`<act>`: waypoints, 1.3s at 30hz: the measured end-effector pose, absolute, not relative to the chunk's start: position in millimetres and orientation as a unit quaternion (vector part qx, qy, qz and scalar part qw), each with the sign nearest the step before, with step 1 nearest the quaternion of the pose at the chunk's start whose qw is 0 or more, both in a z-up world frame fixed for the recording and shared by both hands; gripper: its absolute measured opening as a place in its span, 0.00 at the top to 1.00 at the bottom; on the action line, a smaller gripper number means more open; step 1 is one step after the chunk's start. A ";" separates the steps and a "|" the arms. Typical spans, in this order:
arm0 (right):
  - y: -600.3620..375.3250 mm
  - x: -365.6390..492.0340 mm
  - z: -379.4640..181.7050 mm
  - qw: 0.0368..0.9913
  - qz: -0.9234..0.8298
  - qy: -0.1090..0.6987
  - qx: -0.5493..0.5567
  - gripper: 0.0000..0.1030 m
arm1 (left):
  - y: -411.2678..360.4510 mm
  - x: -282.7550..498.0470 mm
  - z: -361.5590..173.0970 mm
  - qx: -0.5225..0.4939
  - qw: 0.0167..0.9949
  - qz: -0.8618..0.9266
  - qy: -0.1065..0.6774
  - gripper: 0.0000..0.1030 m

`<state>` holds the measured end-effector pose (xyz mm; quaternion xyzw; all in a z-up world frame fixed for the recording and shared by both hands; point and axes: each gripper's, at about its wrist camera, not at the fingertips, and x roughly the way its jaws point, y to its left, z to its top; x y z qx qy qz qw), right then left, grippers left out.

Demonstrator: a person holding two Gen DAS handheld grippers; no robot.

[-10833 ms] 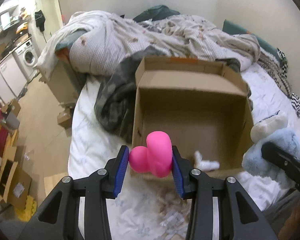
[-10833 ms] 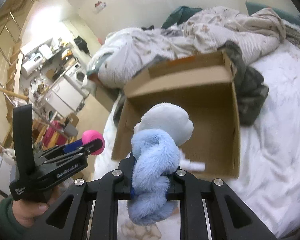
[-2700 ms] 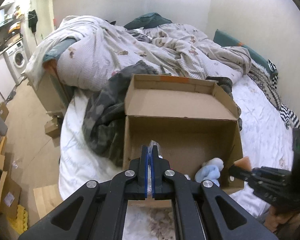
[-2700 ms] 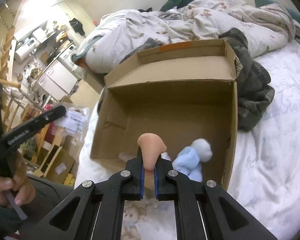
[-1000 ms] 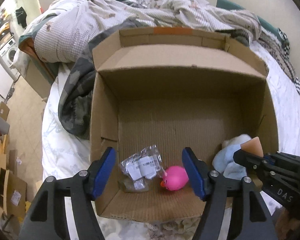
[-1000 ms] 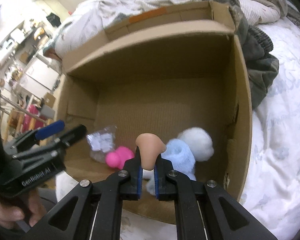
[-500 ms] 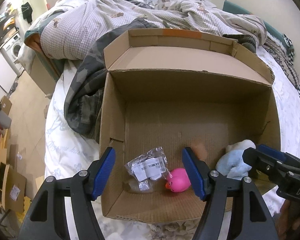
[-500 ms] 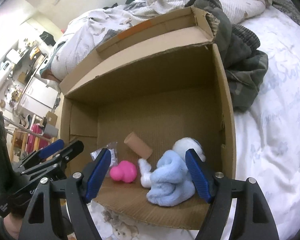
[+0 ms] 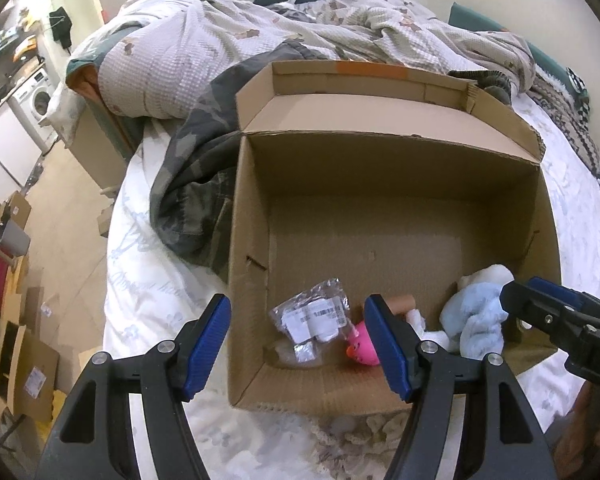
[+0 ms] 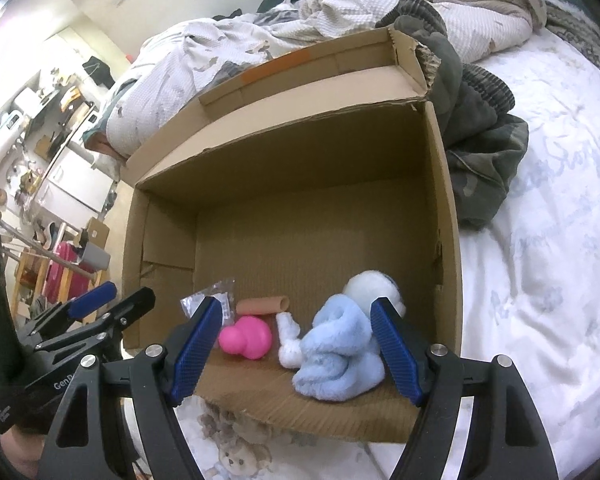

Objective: Organize soft objects
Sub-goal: 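Open the right tool to drop the tube while the left tool releases the bag into the box, then withdraw both open tools from the box toward the scrunchies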

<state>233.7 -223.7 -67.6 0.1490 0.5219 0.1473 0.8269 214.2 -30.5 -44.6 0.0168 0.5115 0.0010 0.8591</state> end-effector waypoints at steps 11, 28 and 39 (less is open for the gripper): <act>-223.2 202.2 -54.6 0.834 0.148 0.516 0.128 0.21 | -12.7 181.4 -39.9 -0.008 0.858 0.018 0.513 0.36; -223.4 158.7 -83.5 0.794 0.143 0.571 0.156 0.21 | 17.2 151.1 -71.6 -0.066 0.818 0.037 0.570 0.36; -233.1 164.6 -100.7 0.775 0.114 0.595 0.180 0.21 | -33.1 146.9 -146.9 -0.032 0.723 -0.025 0.689 0.36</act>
